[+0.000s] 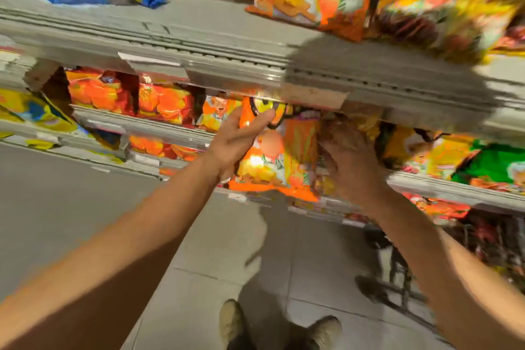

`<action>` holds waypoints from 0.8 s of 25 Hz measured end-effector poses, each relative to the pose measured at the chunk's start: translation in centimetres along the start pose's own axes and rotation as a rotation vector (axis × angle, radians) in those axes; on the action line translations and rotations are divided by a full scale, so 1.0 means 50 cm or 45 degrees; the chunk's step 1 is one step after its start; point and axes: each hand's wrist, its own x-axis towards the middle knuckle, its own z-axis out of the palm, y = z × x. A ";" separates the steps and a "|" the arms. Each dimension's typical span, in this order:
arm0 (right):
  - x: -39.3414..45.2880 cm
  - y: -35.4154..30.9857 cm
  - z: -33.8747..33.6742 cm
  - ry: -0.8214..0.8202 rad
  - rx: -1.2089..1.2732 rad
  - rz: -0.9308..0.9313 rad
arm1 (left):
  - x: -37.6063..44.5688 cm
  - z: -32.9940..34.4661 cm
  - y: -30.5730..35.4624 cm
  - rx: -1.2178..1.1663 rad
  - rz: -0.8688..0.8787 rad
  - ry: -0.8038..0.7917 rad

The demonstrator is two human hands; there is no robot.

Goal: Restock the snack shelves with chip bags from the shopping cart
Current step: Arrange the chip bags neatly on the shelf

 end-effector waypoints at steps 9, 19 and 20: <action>0.010 0.027 0.055 -0.072 -0.211 0.218 | 0.150 0.057 0.007 0.063 0.151 0.061; 0.031 -0.006 0.089 0.247 -0.182 0.423 | 0.183 0.054 -0.011 0.558 0.008 0.137; 0.032 -0.010 0.089 0.213 -0.188 0.441 | 0.181 0.054 -0.012 0.610 -0.009 0.124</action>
